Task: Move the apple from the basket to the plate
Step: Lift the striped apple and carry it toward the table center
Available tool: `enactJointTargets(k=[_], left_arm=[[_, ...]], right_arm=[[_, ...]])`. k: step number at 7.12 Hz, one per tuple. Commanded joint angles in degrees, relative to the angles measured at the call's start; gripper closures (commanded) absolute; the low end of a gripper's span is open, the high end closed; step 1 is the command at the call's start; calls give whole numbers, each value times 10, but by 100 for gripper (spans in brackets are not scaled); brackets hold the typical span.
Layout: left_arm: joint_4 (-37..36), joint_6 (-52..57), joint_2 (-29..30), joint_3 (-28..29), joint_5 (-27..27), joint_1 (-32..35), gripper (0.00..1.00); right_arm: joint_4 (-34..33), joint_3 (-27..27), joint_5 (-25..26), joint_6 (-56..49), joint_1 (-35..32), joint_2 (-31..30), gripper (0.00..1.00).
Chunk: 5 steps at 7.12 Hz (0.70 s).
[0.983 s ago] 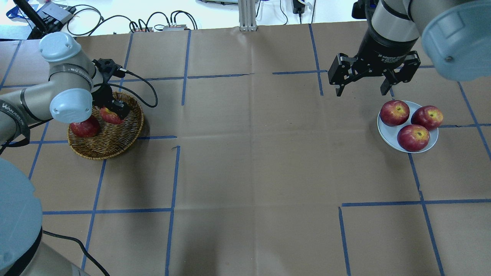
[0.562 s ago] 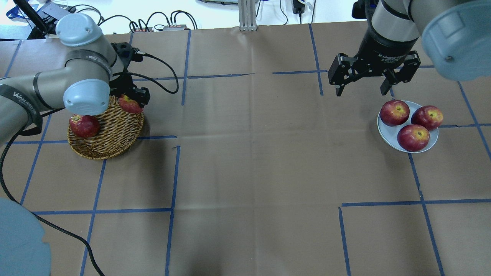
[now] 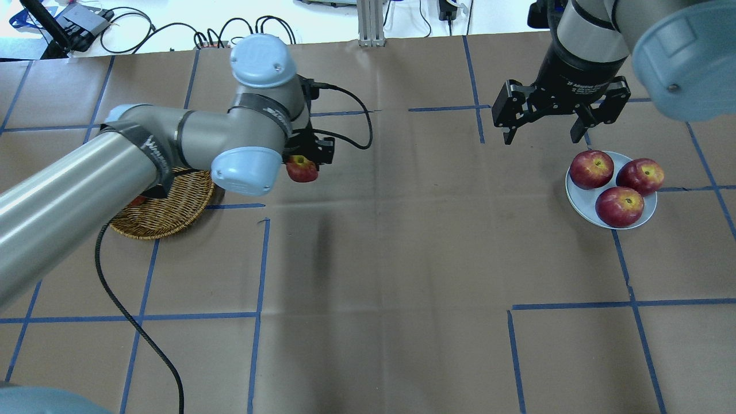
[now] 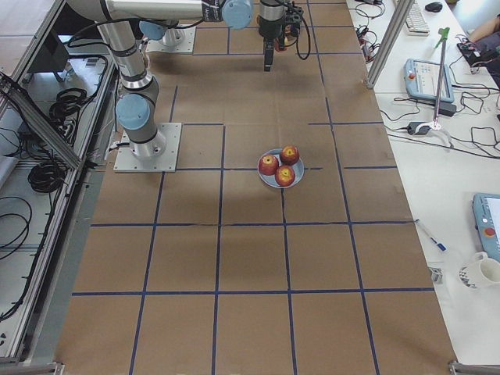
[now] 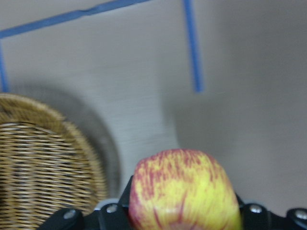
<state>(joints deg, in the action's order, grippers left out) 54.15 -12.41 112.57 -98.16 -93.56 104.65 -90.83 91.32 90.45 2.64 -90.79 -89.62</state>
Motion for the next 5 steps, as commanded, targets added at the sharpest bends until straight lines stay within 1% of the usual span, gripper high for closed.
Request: enactJointTargets(k=[1, 2, 5], left_arm=[[-4, -99, 67, 42, -1, 86, 48], [-7, -103, 87, 48, -1, 100, 47], [-9, -104, 103, 48, 1, 107, 47]], right_arm=[[-1, 0, 1, 0, 0, 1, 0], [0, 0, 1, 0, 0, 1, 0], [-1, 0, 0, -1, 0, 0, 0]])
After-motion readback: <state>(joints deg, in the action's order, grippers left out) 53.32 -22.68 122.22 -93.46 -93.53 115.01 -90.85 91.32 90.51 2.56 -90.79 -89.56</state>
